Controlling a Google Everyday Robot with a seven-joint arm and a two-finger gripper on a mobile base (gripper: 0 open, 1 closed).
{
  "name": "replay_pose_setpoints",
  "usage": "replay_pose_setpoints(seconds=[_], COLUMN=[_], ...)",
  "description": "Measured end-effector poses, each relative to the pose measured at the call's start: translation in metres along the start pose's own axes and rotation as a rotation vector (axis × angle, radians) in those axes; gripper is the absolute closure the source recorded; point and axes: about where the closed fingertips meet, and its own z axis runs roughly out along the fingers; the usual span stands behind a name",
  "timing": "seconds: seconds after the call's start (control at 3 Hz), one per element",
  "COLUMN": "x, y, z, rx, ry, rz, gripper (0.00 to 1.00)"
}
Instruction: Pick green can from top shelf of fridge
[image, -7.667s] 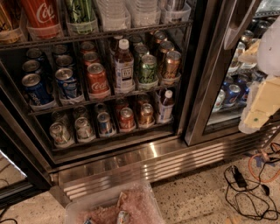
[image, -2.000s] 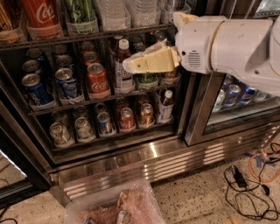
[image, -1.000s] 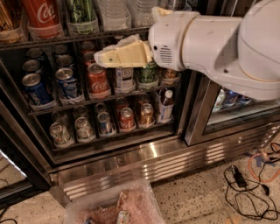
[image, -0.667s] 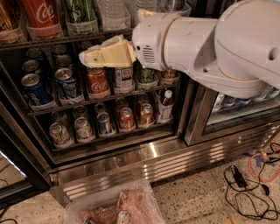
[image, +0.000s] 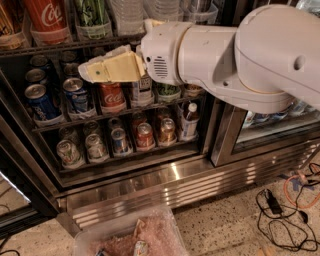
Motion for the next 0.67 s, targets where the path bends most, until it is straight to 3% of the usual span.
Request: replay_pose_setpoints(seconds=[0.67], x=[0.001], y=[-0.016], z=[0.004], rx=[-0.066], ry=[-0.001], rz=[-0.002], gripper=[0.00])
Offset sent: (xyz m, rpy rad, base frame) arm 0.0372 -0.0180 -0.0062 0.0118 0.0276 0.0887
